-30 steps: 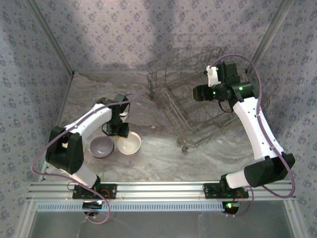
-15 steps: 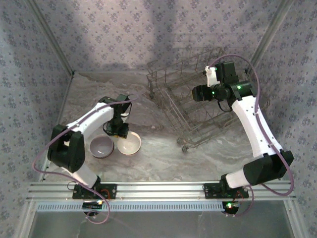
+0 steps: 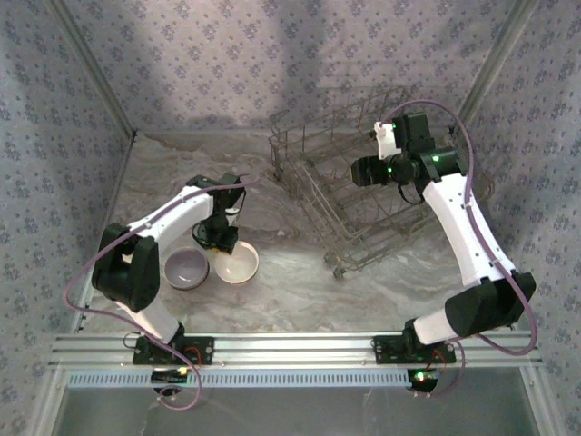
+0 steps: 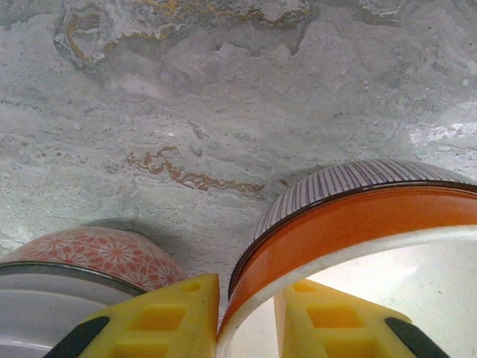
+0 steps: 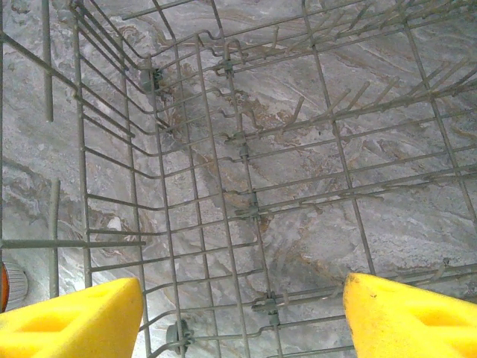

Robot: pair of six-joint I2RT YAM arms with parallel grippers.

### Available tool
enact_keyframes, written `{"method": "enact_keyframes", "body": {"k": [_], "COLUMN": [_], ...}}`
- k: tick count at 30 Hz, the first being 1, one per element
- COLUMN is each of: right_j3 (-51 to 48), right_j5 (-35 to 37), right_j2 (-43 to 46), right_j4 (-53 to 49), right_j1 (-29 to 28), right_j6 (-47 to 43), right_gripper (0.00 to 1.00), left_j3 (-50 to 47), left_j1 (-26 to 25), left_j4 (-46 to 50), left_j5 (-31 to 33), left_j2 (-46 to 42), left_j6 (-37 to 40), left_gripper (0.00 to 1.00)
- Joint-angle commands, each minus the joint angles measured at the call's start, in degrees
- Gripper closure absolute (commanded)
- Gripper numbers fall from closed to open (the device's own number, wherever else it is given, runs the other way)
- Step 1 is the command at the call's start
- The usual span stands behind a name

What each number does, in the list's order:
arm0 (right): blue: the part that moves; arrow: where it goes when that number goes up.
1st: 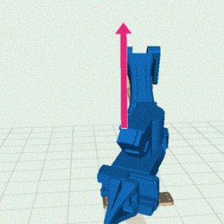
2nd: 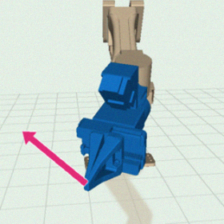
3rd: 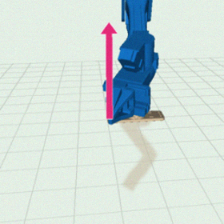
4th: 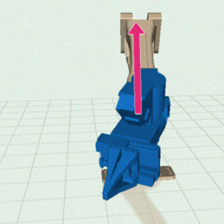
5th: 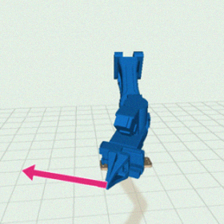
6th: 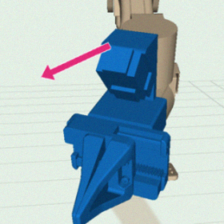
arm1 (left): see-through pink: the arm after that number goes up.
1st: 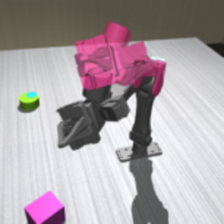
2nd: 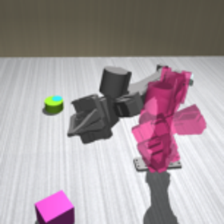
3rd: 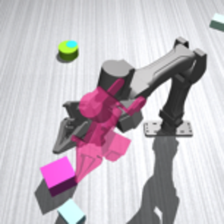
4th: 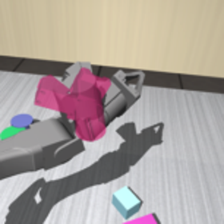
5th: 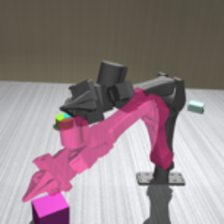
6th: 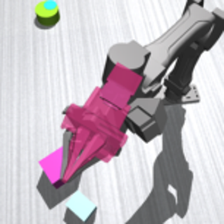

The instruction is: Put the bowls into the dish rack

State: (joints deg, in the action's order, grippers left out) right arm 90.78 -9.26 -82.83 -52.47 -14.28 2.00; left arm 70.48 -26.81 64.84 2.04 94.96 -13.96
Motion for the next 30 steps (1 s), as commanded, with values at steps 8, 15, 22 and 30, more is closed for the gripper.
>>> {"method": "enact_keyframes", "body": {"k": [8, 15, 22, 30], "right_j3": [-0.78, -0.78, -0.7, -0.55], "right_j5": [-0.5, -0.85, -1.11, -1.73], "right_j2": [-0.67, -0.83, -0.8, -0.73], "right_j4": [-0.38, -0.27, -0.01, 0.0], "right_j1": [0.8, 1.11, 1.19, 1.3], "right_j6": [-1.46, -1.56, -1.65, -1.6], "right_gripper": [0.27, 0.27, 0.27, 0.27], "left_j3": [2.47, 3.15, 3.52, 4.9], "left_j1": [-0.53, -0.53, -0.53, -0.53], "left_j4": [3.14, 3.23, 3.19, 3.28], "left_j5": [-1.32, -2.61, -4.21, -6.44], "left_j2": [0.58, -0.12, -1.65, -4.99], "left_j6": [0.77, 0.68, 0.2, -0.96], "left_gripper": [0.87, 0.95, 1.0, 1.0]}}
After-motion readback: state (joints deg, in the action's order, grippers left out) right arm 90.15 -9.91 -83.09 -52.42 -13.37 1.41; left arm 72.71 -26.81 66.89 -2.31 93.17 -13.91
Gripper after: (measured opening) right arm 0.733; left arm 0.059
